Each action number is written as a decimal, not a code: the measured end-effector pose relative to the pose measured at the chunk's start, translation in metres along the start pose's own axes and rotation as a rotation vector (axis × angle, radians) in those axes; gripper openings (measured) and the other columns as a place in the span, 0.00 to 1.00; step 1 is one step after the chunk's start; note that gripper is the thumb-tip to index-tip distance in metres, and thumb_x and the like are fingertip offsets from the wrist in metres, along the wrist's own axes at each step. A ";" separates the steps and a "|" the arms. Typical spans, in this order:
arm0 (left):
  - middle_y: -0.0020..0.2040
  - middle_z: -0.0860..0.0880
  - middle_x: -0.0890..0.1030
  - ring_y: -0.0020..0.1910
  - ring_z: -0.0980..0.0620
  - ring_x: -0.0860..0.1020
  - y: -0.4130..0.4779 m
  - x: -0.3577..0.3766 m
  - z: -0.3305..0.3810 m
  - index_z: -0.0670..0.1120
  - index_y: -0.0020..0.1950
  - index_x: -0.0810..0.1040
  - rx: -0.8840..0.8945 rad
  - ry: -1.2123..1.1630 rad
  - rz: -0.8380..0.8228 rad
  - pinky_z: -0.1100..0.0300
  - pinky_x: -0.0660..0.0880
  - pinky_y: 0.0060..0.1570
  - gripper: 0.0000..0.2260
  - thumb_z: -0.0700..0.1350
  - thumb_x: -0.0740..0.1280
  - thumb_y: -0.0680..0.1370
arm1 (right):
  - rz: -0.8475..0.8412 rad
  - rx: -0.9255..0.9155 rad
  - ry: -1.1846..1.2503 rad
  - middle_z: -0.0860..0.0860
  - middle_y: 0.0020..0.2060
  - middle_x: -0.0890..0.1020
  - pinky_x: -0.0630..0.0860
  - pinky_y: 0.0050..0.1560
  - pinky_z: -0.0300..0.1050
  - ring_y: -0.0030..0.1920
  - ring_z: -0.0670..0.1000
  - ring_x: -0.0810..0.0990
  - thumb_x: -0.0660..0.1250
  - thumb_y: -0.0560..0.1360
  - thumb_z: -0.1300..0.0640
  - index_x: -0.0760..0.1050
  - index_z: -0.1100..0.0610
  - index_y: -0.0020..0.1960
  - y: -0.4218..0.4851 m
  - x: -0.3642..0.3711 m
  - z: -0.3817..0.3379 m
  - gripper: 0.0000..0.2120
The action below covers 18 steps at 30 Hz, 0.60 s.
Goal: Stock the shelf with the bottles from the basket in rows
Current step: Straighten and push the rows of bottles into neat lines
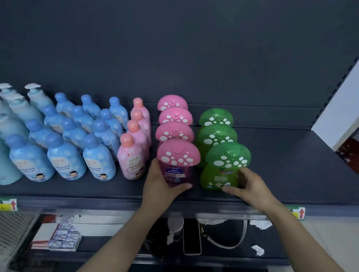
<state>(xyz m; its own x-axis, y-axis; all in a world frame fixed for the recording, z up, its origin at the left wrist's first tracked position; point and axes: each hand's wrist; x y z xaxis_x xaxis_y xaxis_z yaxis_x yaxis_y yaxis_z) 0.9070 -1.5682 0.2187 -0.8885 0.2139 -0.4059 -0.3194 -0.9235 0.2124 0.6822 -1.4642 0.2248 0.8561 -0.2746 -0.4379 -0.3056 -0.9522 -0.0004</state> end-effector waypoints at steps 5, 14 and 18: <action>0.61 0.50 0.70 0.62 0.51 0.71 -0.035 -0.053 0.004 0.42 0.67 0.67 0.108 0.009 0.428 0.58 0.68 0.64 0.33 0.56 0.73 0.68 | 0.548 -0.136 -0.112 0.43 0.42 0.78 0.67 0.47 0.19 0.46 0.37 0.77 0.74 0.63 0.41 0.67 0.38 0.47 -0.046 0.011 -0.036 0.19; 0.71 0.47 0.64 0.70 0.55 0.63 0.002 -0.118 -0.040 0.39 0.73 0.59 0.061 -0.021 0.478 0.63 0.62 0.69 0.33 0.40 0.71 0.72 | 0.349 -0.371 -0.076 0.49 0.69 0.65 0.60 0.68 0.34 0.68 0.42 0.63 0.68 0.70 0.47 0.57 0.53 0.71 -0.003 0.229 -0.101 0.34; 0.73 0.45 0.61 0.72 0.53 0.60 0.022 -0.125 -0.059 0.42 0.74 0.55 0.064 -0.009 0.361 0.56 0.61 0.70 0.36 0.41 0.71 0.72 | 0.488 -0.162 -0.043 0.55 0.70 0.64 0.65 0.68 0.45 0.70 0.50 0.64 0.73 0.68 0.57 0.53 0.61 0.74 0.046 0.258 -0.118 0.41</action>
<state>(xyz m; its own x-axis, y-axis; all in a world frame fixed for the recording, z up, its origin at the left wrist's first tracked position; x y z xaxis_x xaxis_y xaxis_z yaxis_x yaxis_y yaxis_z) 1.0306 -1.6339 0.2219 -0.9504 -0.1191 -0.2872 -0.0045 -0.9184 0.3957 0.9384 -1.5945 0.2184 0.6106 -0.6898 -0.3891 -0.5938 -0.7238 0.3514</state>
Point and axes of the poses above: each hand's wrist, its own y-axis towards the middle knuckle, its own x-axis out of the palm, z = x × y
